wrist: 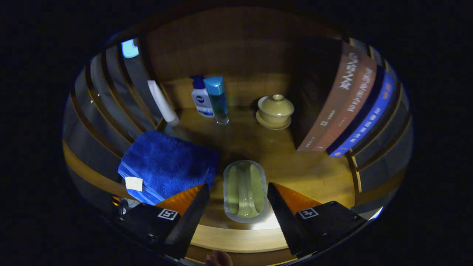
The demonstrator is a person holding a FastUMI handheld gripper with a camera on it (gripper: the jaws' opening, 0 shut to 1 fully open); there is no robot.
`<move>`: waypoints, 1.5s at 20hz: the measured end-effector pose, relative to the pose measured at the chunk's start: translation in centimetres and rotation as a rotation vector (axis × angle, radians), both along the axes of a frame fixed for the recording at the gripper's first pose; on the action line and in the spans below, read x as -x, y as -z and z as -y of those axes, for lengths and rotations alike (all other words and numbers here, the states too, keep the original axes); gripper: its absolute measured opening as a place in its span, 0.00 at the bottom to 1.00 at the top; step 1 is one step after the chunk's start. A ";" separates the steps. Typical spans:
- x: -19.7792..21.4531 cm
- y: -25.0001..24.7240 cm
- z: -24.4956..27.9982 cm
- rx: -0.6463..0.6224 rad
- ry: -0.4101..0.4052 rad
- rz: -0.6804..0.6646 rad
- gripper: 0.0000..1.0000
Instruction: Pull open the drawer, take out the items inside it, and place them on the countertop above the cabinet.
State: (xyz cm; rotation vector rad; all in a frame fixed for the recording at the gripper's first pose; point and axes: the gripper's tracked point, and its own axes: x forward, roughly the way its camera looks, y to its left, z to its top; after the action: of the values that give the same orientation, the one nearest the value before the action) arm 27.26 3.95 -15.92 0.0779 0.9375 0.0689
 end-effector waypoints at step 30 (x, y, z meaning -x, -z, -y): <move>29.7 3.0 4.3 0.113 0.064 0.763 1.00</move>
State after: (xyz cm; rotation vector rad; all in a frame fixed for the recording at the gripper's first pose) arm -2.46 -0.32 -18.91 -0.0258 0.1750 -0.0158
